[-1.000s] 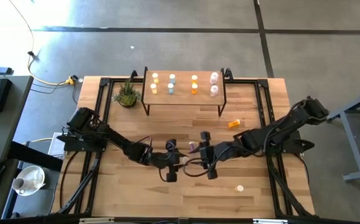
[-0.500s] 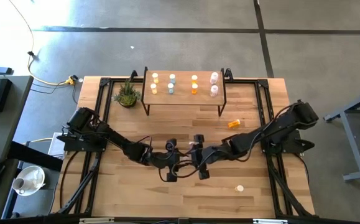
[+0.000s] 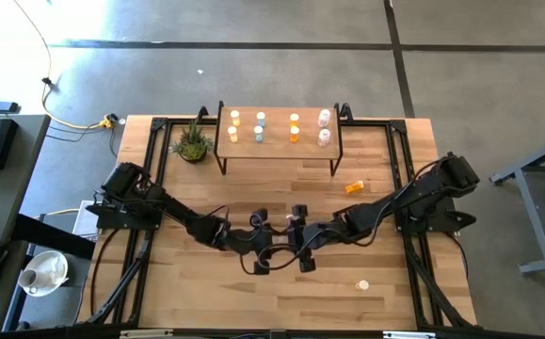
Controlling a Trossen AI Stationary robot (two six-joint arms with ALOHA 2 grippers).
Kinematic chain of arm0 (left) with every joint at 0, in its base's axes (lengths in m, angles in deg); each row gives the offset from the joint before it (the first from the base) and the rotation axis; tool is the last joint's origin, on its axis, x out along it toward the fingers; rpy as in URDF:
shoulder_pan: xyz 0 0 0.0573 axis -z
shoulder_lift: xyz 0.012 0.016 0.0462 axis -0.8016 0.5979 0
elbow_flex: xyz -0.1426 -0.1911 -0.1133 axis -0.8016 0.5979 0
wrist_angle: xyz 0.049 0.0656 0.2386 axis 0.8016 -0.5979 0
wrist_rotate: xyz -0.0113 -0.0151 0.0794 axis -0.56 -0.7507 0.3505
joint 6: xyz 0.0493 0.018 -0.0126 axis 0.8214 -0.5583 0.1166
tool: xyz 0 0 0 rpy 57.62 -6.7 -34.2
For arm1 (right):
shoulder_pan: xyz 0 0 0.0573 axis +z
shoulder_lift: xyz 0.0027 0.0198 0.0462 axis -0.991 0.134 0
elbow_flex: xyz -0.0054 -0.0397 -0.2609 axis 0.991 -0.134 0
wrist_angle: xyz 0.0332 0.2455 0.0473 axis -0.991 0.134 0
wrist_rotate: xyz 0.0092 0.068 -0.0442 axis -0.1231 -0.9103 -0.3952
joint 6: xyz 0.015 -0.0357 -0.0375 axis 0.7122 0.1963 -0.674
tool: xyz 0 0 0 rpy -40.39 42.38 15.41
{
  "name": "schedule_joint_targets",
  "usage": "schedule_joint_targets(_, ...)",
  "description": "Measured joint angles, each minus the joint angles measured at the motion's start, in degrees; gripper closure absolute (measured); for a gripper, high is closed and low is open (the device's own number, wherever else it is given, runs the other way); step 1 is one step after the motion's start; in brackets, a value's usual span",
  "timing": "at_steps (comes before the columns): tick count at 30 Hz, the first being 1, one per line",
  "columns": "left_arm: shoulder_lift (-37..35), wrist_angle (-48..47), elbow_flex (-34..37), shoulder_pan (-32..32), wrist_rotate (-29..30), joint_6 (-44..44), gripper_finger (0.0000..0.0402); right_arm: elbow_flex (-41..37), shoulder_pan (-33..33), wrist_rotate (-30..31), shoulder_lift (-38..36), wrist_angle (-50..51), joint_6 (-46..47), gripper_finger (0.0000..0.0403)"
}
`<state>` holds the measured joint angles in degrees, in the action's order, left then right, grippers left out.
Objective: Pick and place medicine bottles onto shelf by color
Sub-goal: Put the white pill bottle on the shelf aligned with the other white pill bottle
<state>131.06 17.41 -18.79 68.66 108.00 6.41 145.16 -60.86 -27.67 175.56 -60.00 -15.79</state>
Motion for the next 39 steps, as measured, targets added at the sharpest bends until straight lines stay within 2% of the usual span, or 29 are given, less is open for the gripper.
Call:
schedule_joint_targets(7,0.00,0.31,0.00,0.00,-0.03,-0.02,0.0253,0.00,-0.05,-0.60,0.00,-0.25,0.02,0.0239)
schedule_joint_targets(15,0.00,0.29,0.00,-0.02,-0.03,-0.04,0.0246,-0.02,-0.05,-0.53,0.00,-0.21,0.18,0.0287)
schedule_joint_targets(20,0.00,0.29,0.00,-0.04,-0.22,0.00,0.0236,-0.02,-0.05,-0.54,0.00,-0.21,0.52,0.0285)
schedule_joint_targets(31,-0.01,-0.55,-0.01,-0.04,-1.95,3.55,0.0176,0.28,-0.07,0.57,-0.11,1.11,1.10,0.0283)
schedule_joint_targets(35,-2.48,-4.63,-0.07,-0.07,-1.71,3.65,0.0164,1.96,-0.07,1.83,-1.60,5.43,1.11,0.0283)
schedule_joint_targets(39,-6.87,-12.51,-0.03,-0.03,-1.12,3.55,0.0163,3.02,-0.07,6.31,-4.80,8.48,1.03,0.0283)
